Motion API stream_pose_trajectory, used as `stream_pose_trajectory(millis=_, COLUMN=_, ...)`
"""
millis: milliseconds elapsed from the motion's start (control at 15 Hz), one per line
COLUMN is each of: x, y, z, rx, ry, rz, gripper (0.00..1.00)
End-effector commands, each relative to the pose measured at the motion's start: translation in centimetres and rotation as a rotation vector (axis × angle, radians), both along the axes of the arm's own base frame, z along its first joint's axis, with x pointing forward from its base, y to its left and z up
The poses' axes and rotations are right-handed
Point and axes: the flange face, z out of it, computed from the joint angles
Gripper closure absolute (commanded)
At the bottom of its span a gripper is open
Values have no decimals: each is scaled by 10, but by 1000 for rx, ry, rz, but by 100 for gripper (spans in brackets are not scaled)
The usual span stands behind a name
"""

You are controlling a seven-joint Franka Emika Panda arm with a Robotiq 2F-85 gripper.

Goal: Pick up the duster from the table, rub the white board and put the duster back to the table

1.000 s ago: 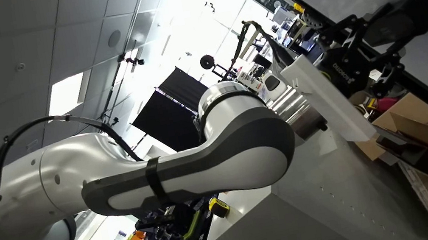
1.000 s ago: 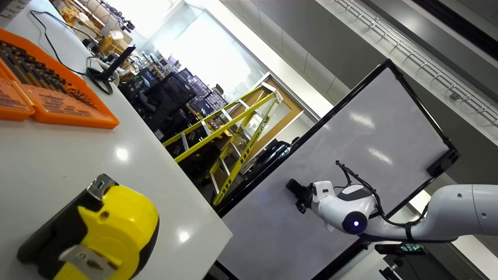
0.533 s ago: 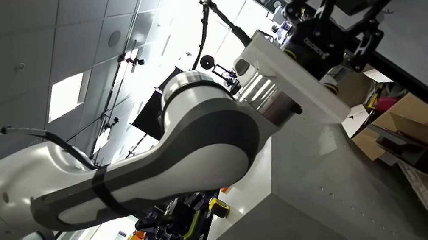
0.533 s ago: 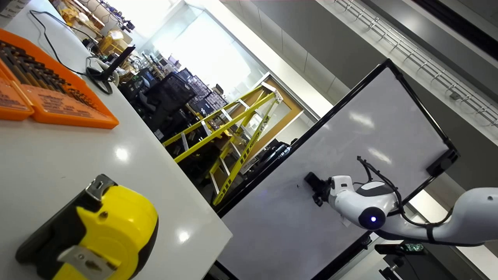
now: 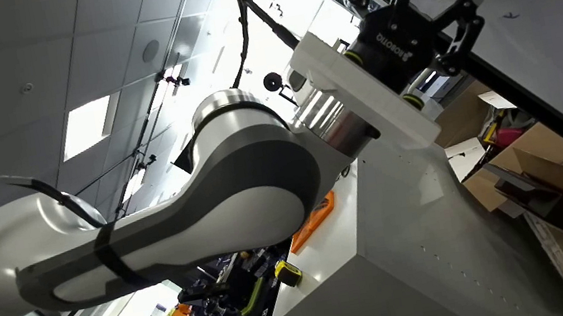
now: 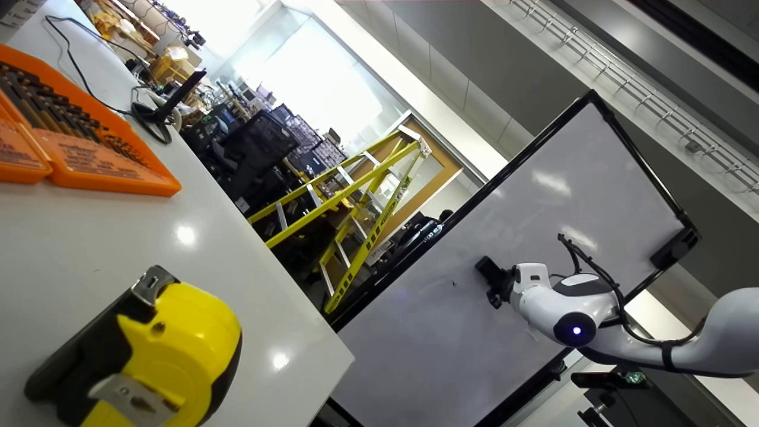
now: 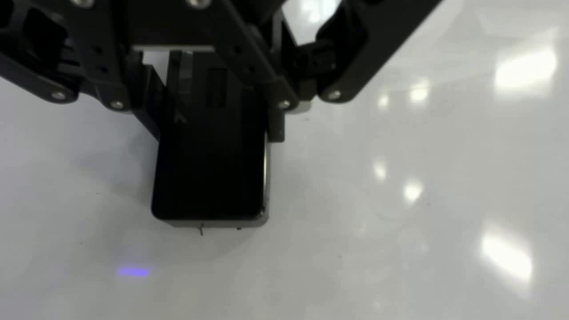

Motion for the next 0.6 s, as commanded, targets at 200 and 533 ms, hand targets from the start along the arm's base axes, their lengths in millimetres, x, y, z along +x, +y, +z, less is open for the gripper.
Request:
stream_pose_trajectory(millis=200, x=17, y=-5, z=-52, rx=23, ry=74, rz=-20, gripper=70)
stream_pose_trajectory(millis=533, x=23, y=-1, z=-88, rx=58, ry=138, rz=-24, gripper=70)
